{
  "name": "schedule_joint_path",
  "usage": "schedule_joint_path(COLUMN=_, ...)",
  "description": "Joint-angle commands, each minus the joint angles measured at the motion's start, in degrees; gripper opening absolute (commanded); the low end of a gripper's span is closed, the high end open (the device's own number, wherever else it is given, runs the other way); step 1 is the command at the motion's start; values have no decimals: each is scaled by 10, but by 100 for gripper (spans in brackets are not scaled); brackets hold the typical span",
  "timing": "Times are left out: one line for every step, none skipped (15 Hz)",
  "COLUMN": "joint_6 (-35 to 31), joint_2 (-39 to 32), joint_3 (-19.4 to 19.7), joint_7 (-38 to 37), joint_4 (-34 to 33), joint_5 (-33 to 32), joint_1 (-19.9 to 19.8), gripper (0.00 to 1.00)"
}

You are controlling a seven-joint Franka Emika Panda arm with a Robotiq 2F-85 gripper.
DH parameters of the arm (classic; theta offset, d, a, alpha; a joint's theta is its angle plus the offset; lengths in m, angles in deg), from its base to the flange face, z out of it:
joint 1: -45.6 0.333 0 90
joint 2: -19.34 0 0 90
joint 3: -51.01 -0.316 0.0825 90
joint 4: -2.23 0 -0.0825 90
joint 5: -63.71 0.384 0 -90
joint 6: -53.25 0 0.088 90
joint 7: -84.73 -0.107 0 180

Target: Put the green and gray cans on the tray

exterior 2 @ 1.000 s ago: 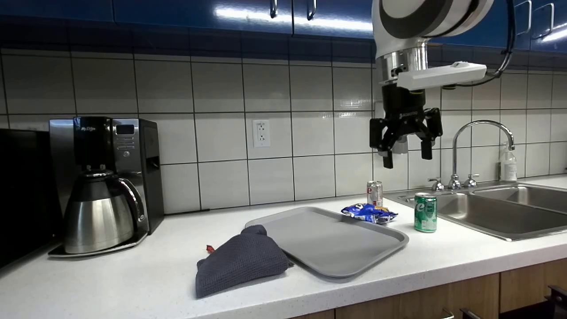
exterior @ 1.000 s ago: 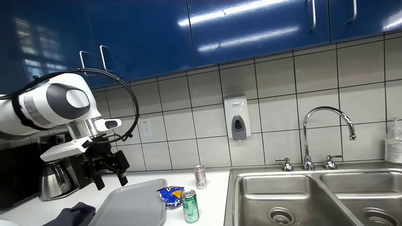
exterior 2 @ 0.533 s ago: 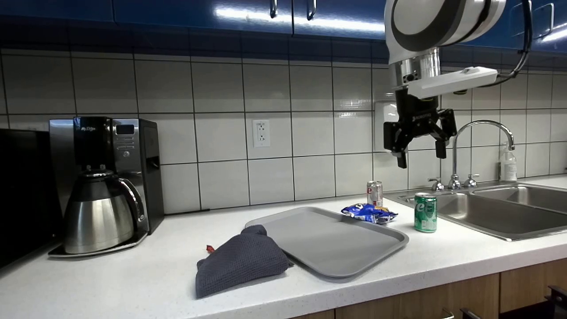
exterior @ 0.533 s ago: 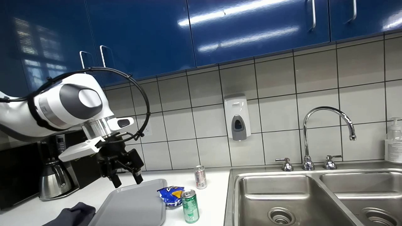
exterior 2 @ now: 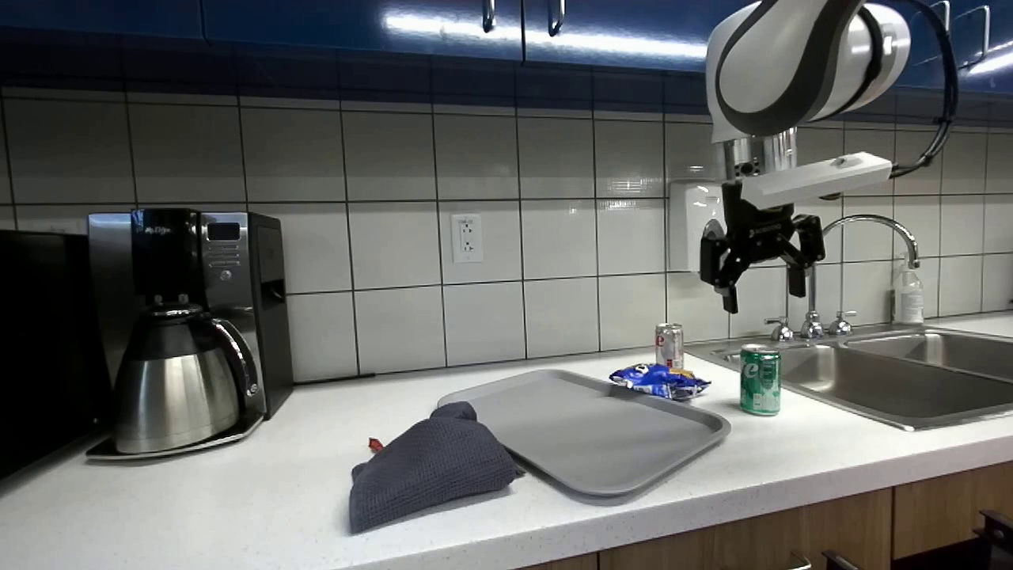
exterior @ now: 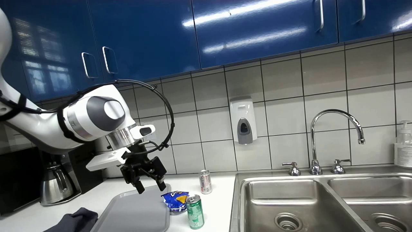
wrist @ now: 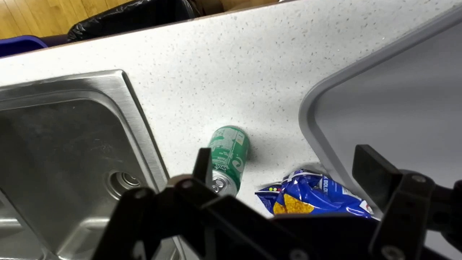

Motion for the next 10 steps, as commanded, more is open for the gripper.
schedule_joint_path(joint_6=-52, joint_2=-61, joint_3=7, joint_7=-19, joint_4=-18, joint_5=-37, joint_1=-31, gripper=100)
schedule_joint_path(joint_6=-64, joint_2=-75, joint_3=10, joint_7=-20, joint_4=-22, joint_5=-43, joint_1=-37, gripper=100)
schedule_joint_path(joint_6=-75, joint_2=-88, joint_3=13, joint_7=-21, joint_4=-25, joint_5=-51, joint_1=-44, gripper=100)
schedule_joint_path(joint_6=-84, joint_2=-98, joint_3=18, joint_7=-20, joint_4=-28, joint_5=-57, joint_1=-49, gripper=100)
schedule_joint_path(joint_6=-91, joint_2=-107, joint_3=22, joint_7=-21, joint_4=-32, joint_5=-63, joint_1=-54, gripper=100)
schedule_joint_path(joint_6=-97, joint_2=-115, joint_3=27, joint_7=-21, joint_4=-36, joint_5=-69, joint_1=-58, gripper=100)
schedule_joint_path(joint_6=-102, joint_2=-124, joint_3=32, joint_7=-21, joint_4=-41, joint_5=-75, joint_1=-62, gripper=100)
schedule_joint_path(joint_6=-106, joint_2=-131, joint_3=37, joint_7=-21, joint_4=-45, joint_5=-79, joint_1=-63, gripper=100)
schedule_joint_path(joint_6=-108, joint_2=-141, joint_3=43, joint_7=-20, joint_4=-51, joint_5=-82, joint_1=-65, gripper=100)
schedule_joint_path(joint_6=-109, joint_2=-149, joint_3=48, joint_7=-19, joint_4=-57, joint_5=-84, joint_1=-65, gripper=100)
